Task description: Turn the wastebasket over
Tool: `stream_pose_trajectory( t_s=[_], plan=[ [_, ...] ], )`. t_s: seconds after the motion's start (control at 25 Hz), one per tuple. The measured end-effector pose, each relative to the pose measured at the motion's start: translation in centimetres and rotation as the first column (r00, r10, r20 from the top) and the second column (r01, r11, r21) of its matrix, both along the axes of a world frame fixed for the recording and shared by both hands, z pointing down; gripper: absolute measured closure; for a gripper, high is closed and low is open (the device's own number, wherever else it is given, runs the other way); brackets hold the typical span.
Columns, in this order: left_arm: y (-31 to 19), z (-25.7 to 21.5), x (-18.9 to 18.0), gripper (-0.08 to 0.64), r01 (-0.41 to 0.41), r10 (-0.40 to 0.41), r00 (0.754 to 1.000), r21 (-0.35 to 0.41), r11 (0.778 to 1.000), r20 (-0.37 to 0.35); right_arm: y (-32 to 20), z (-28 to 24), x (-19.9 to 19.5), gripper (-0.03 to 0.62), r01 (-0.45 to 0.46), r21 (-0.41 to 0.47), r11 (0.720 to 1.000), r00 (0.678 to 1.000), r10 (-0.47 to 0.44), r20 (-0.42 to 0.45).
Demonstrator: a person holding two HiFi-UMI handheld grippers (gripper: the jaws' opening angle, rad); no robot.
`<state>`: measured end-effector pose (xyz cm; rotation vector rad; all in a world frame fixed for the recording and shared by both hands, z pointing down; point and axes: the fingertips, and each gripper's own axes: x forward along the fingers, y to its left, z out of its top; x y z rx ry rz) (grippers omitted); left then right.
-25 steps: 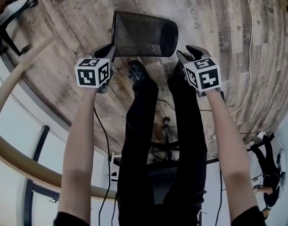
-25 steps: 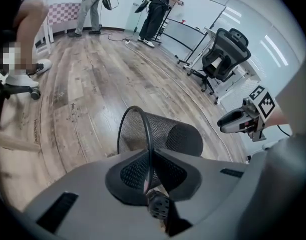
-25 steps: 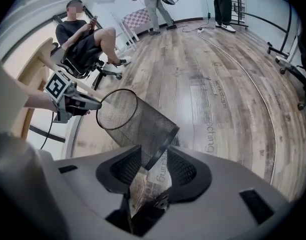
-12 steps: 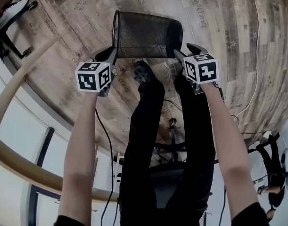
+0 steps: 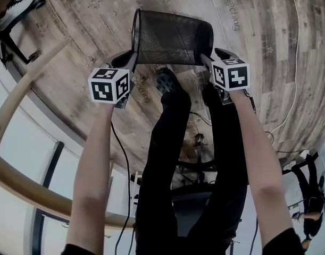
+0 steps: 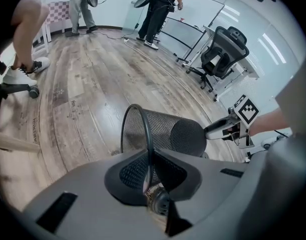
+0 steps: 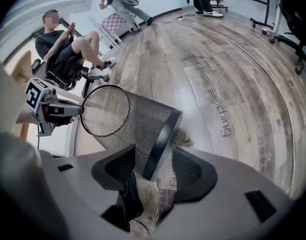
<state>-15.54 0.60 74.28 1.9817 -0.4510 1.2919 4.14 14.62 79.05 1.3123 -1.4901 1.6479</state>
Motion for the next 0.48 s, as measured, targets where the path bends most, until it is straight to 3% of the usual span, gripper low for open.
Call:
stream_pose_trajectory(
  t_s=[0.36,0.48],
  plan=[
    [-0.54,0.54,-0.31,0.517,0.008,-0.008,1.0,0.005,1.0,0.009,-0.36,0.44,-0.15,0.366,-0.047,0.008,0.999,0.998,0.046,0.041],
    [-0.48,0.59,-0.24,0.517,0.015,-0.015,1.0,0.006,1.0,0.009,-0.45,0.3,-0.36,0.401,-0.038,0.022,0.999,0.998,0.037,0.05]
  ],
)
